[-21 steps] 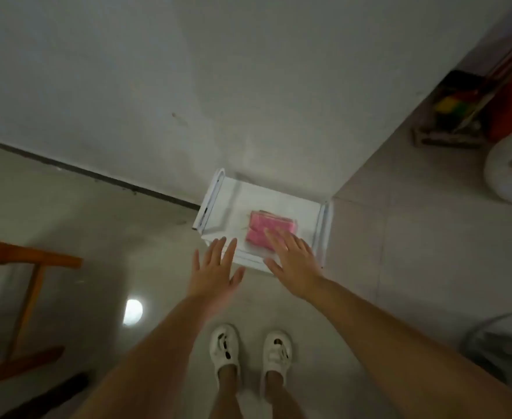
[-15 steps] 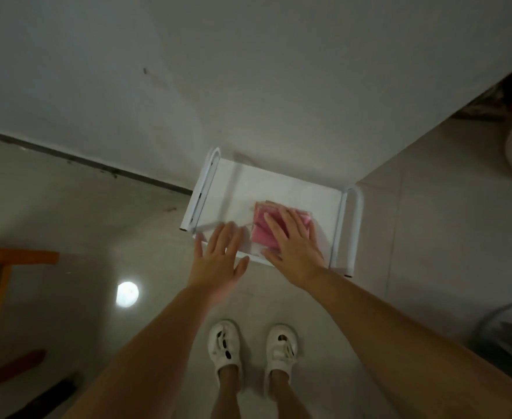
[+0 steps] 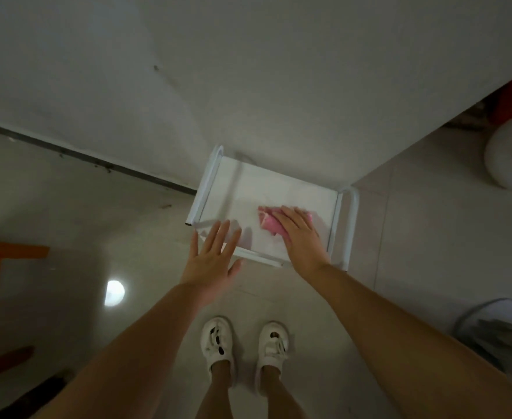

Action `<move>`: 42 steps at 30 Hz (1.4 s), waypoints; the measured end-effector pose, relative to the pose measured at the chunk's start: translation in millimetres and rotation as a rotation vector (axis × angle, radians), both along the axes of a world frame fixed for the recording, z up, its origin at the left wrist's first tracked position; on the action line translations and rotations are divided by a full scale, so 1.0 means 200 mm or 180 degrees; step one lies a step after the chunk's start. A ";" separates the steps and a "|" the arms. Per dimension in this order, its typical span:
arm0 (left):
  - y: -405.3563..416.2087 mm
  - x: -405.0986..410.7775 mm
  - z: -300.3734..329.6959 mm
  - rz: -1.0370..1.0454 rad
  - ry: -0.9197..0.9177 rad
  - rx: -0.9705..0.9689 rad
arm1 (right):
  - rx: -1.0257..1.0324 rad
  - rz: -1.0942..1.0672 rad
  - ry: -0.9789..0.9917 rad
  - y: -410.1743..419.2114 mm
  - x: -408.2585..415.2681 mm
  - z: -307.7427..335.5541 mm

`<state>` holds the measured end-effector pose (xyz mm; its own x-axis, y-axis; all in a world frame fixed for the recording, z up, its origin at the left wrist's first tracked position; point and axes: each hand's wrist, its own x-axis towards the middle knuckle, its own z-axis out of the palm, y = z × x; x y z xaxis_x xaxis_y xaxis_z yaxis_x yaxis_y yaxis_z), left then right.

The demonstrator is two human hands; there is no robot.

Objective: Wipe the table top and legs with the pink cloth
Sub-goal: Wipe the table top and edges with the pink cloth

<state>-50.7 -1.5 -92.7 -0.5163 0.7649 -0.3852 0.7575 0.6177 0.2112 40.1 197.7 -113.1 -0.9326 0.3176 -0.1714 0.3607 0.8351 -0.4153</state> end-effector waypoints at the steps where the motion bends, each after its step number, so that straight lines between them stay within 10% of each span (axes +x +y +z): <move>1: -0.03 0.02 0.07 0.0073 -0.0034 -0.0033 | 0.0038 0.0066 0.0001 -0.01 0.01 0.06; 21: -1.02 1.60 1.09 0.3739 0.0671 0.0449 | -0.0465 0.3621 0.1067 -1.01 0.46 1.13; 42: -2.24 4.42 1.35 0.6226 0.0756 -0.0649 | -0.0800 0.6058 0.0847 -2.85 2.66 1.21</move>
<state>832.6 -449.3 177.4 -0.4953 -0.8484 -0.1871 -0.8676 0.4940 0.0569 571.5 -371.4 128.9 0.0226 -0.9902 0.1377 -0.8882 -0.0831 -0.4518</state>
